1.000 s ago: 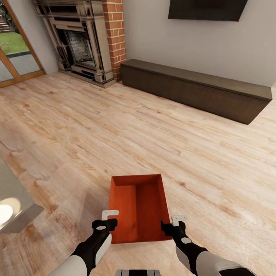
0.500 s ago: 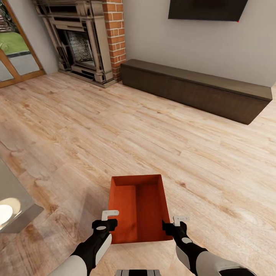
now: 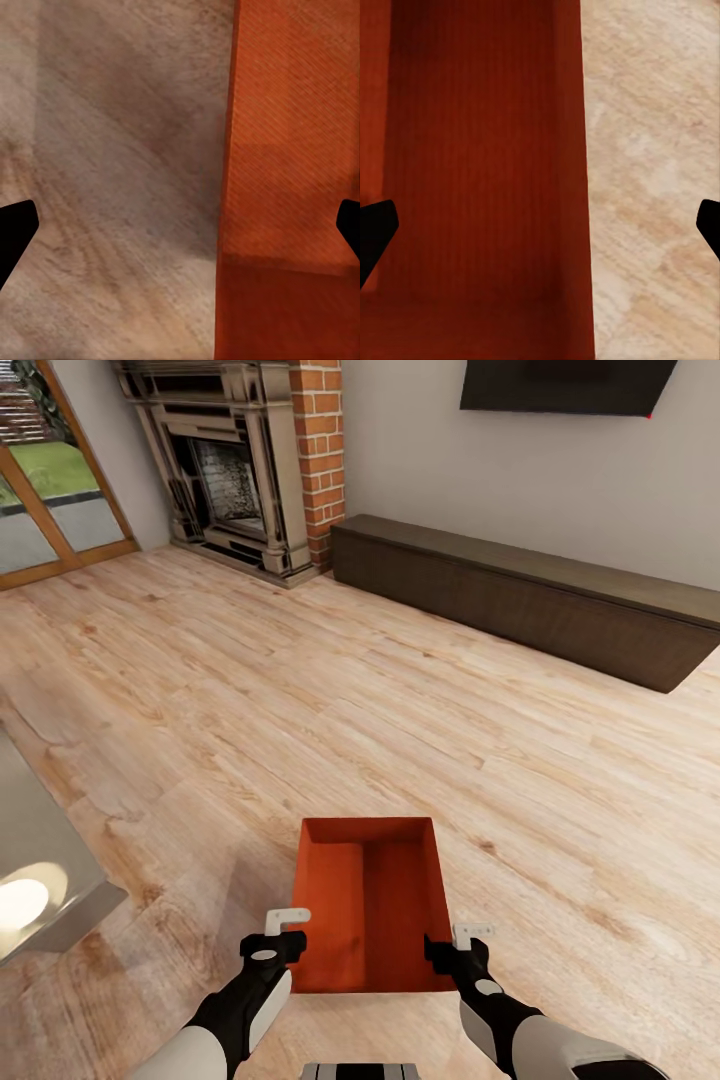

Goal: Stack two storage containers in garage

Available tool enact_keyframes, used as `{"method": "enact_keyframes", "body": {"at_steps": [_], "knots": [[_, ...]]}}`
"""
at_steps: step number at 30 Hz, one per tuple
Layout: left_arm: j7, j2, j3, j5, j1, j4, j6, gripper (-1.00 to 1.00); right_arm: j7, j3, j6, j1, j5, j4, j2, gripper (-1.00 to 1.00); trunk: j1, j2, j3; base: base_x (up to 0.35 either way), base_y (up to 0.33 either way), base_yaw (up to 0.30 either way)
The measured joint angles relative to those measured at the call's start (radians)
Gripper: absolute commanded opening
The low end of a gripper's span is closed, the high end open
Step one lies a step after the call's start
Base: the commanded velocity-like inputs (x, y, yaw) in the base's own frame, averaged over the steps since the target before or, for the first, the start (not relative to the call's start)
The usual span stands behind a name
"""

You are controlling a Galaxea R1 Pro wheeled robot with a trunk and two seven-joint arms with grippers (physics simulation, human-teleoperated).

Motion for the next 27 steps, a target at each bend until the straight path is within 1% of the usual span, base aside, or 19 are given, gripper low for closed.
{"method": "enact_keyframes", "body": {"at_steps": [9,16,27], "knots": [[0.0,0.0,0.0,0.0,0.0,0.0,0.0,1.0,0.003,0.0,0.0,0.0,0.0,0.0,-0.001,1.0,0.0,0.0,0.0,0.0,0.0,0.002],[0.0,0.0,-0.001,-0.001,0.0,0.001,0.0,1.0,0.012,0.001,-0.001,0.0,0.003,0.0,-0.021,1.0,0.0,0.0,0.0,0.0,0.0,0.0],[0.0,0.0,-0.001,-0.001,0.0,0.002,0.0,1.0,0.014,0.002,-0.002,0.0,0.013,0.0,-0.025,1.0,0.0,0.0,0.0,0.0,0.0,0.0]]}}
